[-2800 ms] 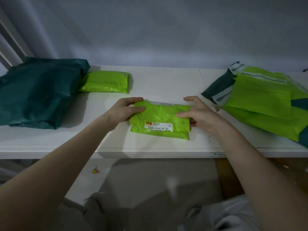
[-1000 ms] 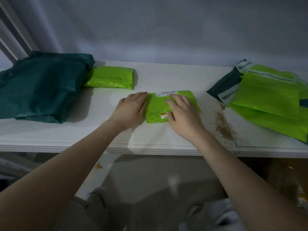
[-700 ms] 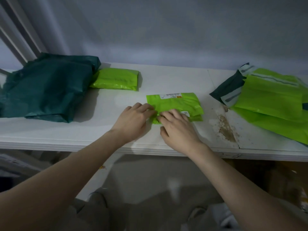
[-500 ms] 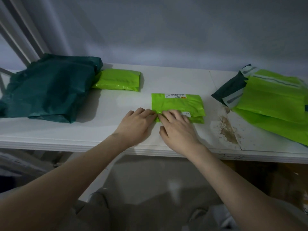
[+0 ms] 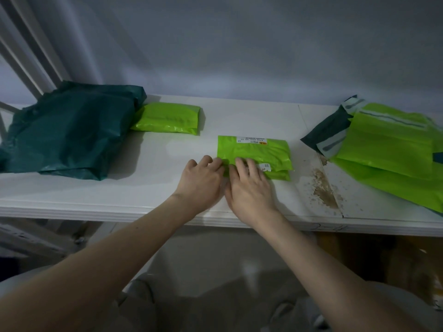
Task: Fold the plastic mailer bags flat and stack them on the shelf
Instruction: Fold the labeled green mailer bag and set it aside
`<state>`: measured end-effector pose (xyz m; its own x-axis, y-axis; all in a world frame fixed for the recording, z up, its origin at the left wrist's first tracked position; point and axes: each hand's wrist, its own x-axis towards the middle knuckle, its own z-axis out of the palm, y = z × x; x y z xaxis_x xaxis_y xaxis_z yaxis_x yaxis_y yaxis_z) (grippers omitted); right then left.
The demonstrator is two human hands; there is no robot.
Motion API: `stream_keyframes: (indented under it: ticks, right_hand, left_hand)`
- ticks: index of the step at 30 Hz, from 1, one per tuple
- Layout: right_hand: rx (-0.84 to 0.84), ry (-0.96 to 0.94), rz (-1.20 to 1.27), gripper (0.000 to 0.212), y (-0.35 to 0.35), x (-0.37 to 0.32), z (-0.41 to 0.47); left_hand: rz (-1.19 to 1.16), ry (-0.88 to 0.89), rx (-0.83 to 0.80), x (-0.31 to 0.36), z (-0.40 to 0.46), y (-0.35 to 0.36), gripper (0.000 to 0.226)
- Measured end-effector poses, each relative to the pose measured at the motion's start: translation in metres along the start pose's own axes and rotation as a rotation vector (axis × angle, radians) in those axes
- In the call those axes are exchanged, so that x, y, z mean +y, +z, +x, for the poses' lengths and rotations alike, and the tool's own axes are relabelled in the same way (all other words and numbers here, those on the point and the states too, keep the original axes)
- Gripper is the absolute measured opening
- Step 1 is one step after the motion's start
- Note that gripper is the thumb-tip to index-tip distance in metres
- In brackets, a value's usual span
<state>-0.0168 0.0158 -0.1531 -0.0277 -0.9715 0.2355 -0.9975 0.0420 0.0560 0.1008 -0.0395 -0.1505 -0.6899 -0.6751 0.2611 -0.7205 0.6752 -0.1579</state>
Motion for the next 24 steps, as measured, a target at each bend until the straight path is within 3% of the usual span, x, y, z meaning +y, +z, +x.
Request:
stream_keyframes:
  ticks: [10,14,17,24]
  right_hand:
    - [-0.011,0.043,0.041,0.052,-0.005,0.011,-0.006]
    - [-0.028,0.065,0.101,0.041,-0.013,0.025,-0.005]
    - [-0.031,0.083,0.023,0.046,-0.022,0.039,-0.008]
    - [-0.104,0.021,0.058,0.042,-0.025,0.045,-0.01]
  left_hand:
    - [-0.008,-0.019,0.013,0.004,0.002,0.0,0.042]
    - [0.006,-0.03,0.024,0.004,0.006,-0.001,0.038]
    - [0.0,-0.029,0.038,0.005,0.009,-0.002,0.037]
    - [-0.131,0.01,0.058,0.032,0.017,-0.001,0.053]
